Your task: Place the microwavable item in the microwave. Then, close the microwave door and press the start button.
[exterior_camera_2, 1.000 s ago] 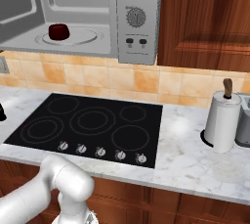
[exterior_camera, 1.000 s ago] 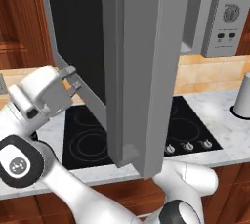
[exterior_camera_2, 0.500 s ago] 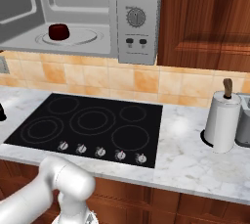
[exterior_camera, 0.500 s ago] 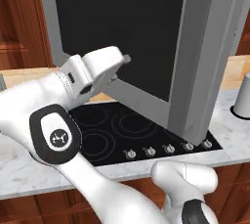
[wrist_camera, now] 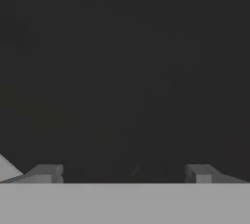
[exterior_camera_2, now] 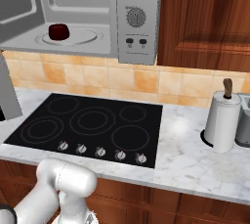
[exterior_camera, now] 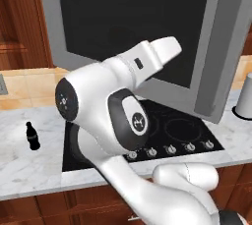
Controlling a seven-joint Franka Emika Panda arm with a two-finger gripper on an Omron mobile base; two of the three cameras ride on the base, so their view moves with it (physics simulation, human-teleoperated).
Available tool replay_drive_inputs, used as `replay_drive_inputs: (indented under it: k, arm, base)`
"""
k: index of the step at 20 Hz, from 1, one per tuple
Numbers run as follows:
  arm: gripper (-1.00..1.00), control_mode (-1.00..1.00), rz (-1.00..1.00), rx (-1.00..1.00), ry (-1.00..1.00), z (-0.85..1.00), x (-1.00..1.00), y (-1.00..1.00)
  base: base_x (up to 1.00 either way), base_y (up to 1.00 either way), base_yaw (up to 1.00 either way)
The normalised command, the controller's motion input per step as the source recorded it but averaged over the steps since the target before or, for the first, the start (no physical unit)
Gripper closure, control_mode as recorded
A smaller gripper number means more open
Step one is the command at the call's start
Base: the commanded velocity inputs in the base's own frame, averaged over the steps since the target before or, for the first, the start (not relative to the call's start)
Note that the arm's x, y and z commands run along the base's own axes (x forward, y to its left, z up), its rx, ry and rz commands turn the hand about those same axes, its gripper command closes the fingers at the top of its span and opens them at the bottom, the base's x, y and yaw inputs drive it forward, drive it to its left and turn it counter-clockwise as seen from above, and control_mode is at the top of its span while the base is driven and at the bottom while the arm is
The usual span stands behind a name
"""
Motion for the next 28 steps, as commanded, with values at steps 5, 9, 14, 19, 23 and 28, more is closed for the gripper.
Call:
replay_drive_inputs:
  k: [5, 9, 14, 19, 23, 28]
  arm:
    - [-1.00, -1.00, 0.41, 0.01, 0.00, -0.05, 0.49, -0.47]
    - [-1.00, -1.00, 0.37, 0.00, 0.02, -0.13, 0.78, -0.16]
    - [-1.00, -1.00, 0.23, 0.00, 0.05, -0.01, 0.99, 0.00]
    - [-1.00, -1.00, 0.16, 0.00, 0.12, 0.09, 0.79, 0.00]
    - [-1.00, -1.00, 0.17, 0.00, 0.16, 0.03, 0.81, 0.00]
    - [-1.00, -1.00, 0.14, 0.00, 0.17, 0.00, 0.79, 0.00]
  base:
    - [0.00, 0.00, 0.00]
    - [0.00, 0.00, 0.00]
    - [0.00, 0.00, 0.00]
    - [0.00, 0.00, 0.00]
    - [0.00, 0.00, 0.00]
    - [0.00, 0.00, 0.00]
